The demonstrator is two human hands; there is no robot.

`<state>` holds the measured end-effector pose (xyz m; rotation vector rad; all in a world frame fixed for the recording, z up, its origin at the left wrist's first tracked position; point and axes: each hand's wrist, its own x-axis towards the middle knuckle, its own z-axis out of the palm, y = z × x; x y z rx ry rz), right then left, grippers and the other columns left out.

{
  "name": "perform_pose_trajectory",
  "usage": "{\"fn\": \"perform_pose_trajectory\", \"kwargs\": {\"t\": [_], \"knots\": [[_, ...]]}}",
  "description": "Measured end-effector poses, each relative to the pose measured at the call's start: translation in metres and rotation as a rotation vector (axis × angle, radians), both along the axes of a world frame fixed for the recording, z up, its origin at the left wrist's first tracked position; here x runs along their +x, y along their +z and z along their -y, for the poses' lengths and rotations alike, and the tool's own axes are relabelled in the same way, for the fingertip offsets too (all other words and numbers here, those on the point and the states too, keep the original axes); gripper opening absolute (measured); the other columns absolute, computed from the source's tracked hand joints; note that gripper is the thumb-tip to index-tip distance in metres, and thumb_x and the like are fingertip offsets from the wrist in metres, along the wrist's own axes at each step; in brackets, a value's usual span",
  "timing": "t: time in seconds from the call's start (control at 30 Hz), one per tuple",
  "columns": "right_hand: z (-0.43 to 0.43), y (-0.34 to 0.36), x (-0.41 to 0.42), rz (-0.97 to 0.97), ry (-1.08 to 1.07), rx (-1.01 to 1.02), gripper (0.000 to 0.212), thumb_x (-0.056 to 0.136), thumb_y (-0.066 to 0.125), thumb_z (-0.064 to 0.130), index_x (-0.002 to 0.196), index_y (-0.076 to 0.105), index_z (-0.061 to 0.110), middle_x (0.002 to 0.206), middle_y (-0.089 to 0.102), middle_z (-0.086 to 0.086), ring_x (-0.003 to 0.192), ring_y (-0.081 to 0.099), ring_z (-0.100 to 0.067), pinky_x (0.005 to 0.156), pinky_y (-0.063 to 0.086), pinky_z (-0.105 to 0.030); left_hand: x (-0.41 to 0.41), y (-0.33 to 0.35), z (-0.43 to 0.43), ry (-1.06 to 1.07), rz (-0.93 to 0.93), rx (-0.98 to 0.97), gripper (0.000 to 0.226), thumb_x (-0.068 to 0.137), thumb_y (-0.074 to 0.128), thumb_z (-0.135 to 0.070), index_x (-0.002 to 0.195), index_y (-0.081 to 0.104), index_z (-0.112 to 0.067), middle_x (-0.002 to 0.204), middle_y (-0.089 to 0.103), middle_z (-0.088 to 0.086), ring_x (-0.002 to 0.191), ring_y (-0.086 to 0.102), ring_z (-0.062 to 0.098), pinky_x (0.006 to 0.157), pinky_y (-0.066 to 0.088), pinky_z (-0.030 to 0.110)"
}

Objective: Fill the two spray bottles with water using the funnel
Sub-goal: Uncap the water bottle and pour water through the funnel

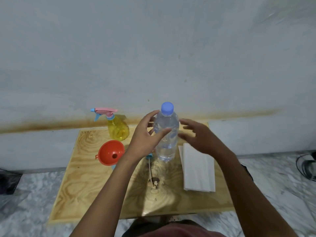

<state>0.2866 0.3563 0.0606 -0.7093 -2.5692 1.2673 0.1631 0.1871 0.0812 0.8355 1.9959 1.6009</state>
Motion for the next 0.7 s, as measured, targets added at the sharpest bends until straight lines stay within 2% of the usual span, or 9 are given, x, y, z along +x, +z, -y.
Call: {"fn": "perform_pose_trajectory", "kwargs": {"t": [0.07, 0.17, 0.27, 0.37, 0.47, 0.57, 0.7], "knots": [[-0.007, 0.020, 0.005, -0.109, -0.116, -0.005, 0.035, 0.094, 0.064, 0.024, 0.128, 0.062, 0.021, 0.122, 0.067, 0.006, 0.107, 0.063, -0.007, 0.098, 0.051, -0.033, 0.001, 0.000, 0.000, -0.011, -0.011, -0.014, 0.063, 0.082, 0.080, -0.033, 0.138, 0.051, -0.031, 0.124, 0.062, -0.007, 0.110, 0.057, -0.002, 0.100, 0.053, 0.035], [-0.004, 0.055, 0.002, -0.232, -0.184, -0.024, 0.024, 0.096, 0.059, 0.032, 0.118, 0.067, 0.026, 0.106, 0.070, 0.010, 0.093, 0.063, -0.001, 0.081, 0.047, -0.013, 0.003, 0.001, -0.003, 0.005, -0.043, -0.041, 0.069, 0.077, 0.079, -0.048, 0.137, 0.048, -0.037, 0.132, 0.056, -0.010, 0.119, 0.056, 0.004, 0.103, 0.051, 0.040], [0.011, 0.079, -0.011, -0.219, -0.129, 0.058, 0.035, 0.090, 0.062, 0.049, 0.119, 0.065, 0.030, 0.097, 0.066, 0.012, 0.085, 0.062, -0.008, 0.075, 0.050, -0.022, 0.007, 0.006, -0.011, 0.054, -0.072, -0.009, 0.071, 0.073, 0.081, -0.052, 0.135, 0.049, -0.038, 0.134, 0.056, -0.014, 0.122, 0.055, 0.004, 0.097, 0.051, 0.028], [0.028, 0.088, -0.024, -0.143, -0.088, 0.209, 0.044, 0.083, 0.063, 0.061, 0.118, 0.062, 0.035, 0.098, 0.061, 0.015, 0.080, 0.056, -0.002, 0.069, 0.047, -0.023, 0.013, 0.011, -0.017, 0.076, -0.095, 0.042, 0.052, 0.078, 0.081, -0.038, 0.125, 0.059, -0.033, 0.121, 0.066, -0.015, 0.114, 0.059, 0.000, 0.087, 0.050, 0.024], [0.036, 0.088, -0.031, -0.161, -0.106, 0.270, 0.040, 0.082, 0.067, 0.057, 0.111, 0.063, 0.030, 0.100, 0.059, 0.015, 0.079, 0.051, 0.004, 0.066, 0.041, -0.018, 0.016, 0.008, -0.016, 0.090, -0.062, 0.100, 0.042, 0.079, 0.081, -0.027, 0.117, 0.064, -0.034, 0.110, 0.071, -0.012, 0.102, 0.064, 0.004, 0.080, 0.050, 0.023], [0.038, 0.085, -0.033, -0.190, -0.115, 0.245, 0.034, 0.083, 0.069, 0.049, 0.108, 0.065, 0.026, 0.102, 0.060, 0.012, 0.082, 0.053, -0.001, 0.072, 0.045, -0.020, 0.015, 0.007, -0.015, 0.081, -0.039, 0.111, 0.044, 0.079, 0.081, -0.026, 0.119, 0.065, -0.035, 0.108, 0.072, -0.011, 0.101, 0.066, 0.009, 0.081, 0.053, 0.024], [0.035, 0.083, -0.033, -0.207, -0.081, 0.297, 0.031, 0.087, 0.068, 0.043, 0.111, 0.066, 0.022, 0.102, 0.060, 0.008, 0.089, 0.055, -0.005, 0.076, 0.046, -0.022, 0.015, 0.009, -0.015, 0.073, -0.024, 0.109, 0.043, 0.079, 0.082, -0.026, 0.114, 0.064, -0.044, 0.107, 0.072, -0.014, 0.100, 0.066, 0.006, 0.080, 0.055, 0.023]]}}
